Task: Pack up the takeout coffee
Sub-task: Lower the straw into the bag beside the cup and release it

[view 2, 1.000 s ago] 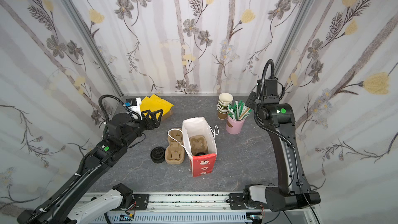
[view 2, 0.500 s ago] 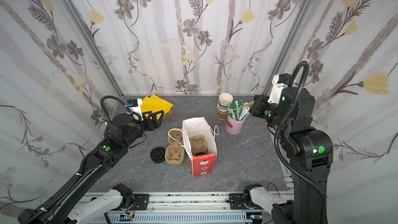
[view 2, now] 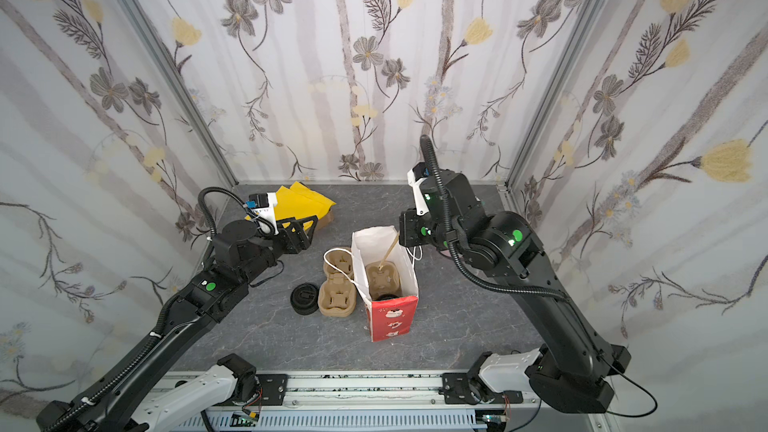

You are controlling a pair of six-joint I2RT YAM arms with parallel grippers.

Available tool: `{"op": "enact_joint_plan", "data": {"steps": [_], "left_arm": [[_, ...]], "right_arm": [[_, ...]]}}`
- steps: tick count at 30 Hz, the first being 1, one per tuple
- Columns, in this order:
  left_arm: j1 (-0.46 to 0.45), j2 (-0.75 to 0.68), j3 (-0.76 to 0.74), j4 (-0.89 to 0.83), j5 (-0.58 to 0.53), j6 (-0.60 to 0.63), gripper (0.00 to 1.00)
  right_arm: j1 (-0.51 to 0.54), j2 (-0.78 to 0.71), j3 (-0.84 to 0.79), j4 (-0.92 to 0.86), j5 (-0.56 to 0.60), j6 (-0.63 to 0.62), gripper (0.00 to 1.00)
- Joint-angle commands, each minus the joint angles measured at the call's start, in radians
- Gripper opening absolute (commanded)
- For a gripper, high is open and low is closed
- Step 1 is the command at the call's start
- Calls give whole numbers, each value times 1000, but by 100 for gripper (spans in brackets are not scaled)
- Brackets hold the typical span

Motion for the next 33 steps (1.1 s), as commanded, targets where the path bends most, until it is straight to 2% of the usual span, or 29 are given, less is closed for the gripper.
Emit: {"op": "enact_joint_plan", "data": {"steps": [1,7,16,20,23,26,29,33], "left_arm": [[1,-13,-9,28,-27,-14,78],[1,-30,-22,28,-43,-28,79],[3,-33,-21,27,-62,-35,79],[3,-30,-16,25,-81,-36,80],[3,-27,-13,20,-103,-40,80],[6,-13,-3,12,-128,-51,81],[15,16,13,1,-151,-71,81],[57,68,45,-46,-199,-122,80]], "right_arm": [[26,44,-52,48,1,34,0],[59,103,-175,94,-102,53,0],[63,134,-277,162,-125,65,0],[63,151,-274,167,-126,64,16],[63,150,-248,159,-116,67,41],[63,136,-186,142,-87,70,58],[63,112,-89,120,-7,78,70],[61,32,-15,134,164,81,72]]}}
